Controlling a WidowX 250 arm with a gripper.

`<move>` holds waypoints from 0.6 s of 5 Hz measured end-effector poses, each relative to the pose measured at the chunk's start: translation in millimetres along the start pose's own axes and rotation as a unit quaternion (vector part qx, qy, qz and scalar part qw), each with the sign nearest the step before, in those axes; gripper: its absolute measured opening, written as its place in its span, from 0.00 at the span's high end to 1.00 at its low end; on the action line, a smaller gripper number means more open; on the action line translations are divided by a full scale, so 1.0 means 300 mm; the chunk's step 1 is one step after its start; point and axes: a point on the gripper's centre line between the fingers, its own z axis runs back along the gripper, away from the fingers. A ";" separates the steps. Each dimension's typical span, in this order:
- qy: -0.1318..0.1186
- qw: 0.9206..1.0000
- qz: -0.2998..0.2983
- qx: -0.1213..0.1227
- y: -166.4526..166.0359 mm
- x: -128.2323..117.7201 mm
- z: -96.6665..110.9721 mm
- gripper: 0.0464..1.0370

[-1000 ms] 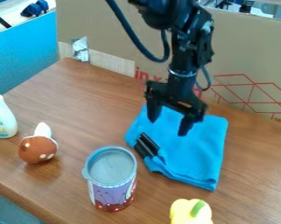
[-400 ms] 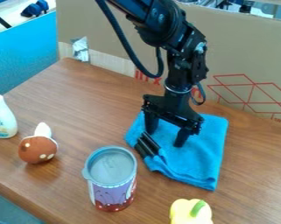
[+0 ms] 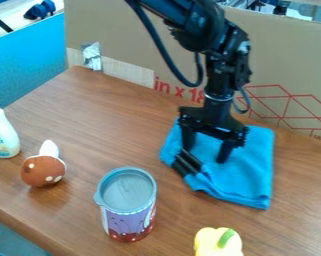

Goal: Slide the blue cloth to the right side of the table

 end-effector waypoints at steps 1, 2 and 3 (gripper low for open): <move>0.005 1.000 -0.018 -0.009 -0.089 0.006 0.000 0.03; 0.013 0.999 -0.045 -0.003 -0.193 -0.017 -0.004 0.03; 0.019 0.997 -0.078 -0.001 -0.275 -0.051 -0.018 0.03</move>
